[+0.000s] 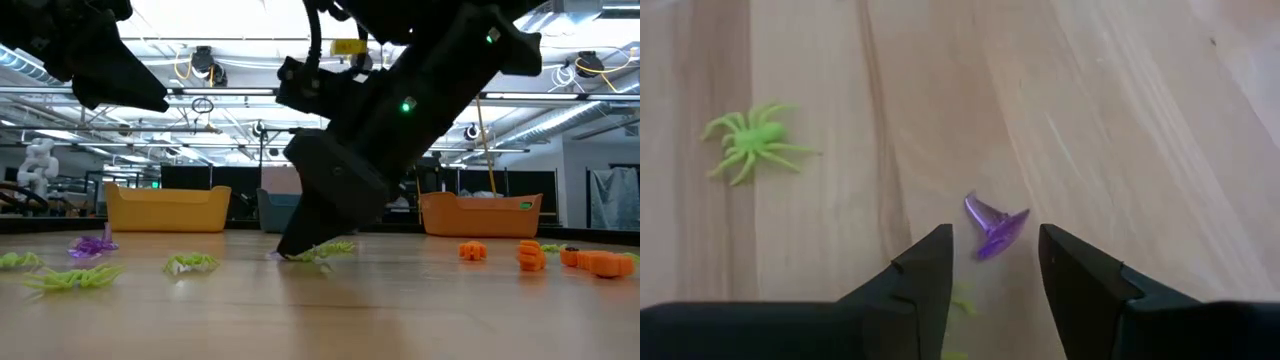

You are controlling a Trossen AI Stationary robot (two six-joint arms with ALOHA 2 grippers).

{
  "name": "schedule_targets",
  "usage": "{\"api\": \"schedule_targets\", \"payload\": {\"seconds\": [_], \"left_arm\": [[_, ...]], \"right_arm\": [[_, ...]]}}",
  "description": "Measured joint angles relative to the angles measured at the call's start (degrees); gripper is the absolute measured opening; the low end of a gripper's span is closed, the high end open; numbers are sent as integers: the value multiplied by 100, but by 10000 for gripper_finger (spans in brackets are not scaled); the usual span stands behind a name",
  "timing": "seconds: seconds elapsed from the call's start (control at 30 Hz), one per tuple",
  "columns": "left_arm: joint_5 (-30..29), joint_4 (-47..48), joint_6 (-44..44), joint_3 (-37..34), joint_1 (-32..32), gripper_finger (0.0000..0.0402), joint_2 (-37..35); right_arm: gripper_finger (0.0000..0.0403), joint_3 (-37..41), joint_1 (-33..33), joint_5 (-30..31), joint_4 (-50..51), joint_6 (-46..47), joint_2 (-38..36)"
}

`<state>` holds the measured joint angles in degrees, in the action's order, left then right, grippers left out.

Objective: Sort Halloween decoration
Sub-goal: Put the violet witch hat toy into the orange bin

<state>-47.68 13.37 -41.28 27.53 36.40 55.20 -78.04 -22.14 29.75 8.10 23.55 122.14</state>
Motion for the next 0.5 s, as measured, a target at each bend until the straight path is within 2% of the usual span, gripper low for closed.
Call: {"api": "schedule_targets", "payload": {"seconds": [0.3,0.5], "left_arm": [[2,-4,0,2,0,176,0],[2,-2,-2,2,0,176,0]], "right_arm": [[133,-2,15,29,-29,220,51],[88,-2,28,7,13,321,51]]}}
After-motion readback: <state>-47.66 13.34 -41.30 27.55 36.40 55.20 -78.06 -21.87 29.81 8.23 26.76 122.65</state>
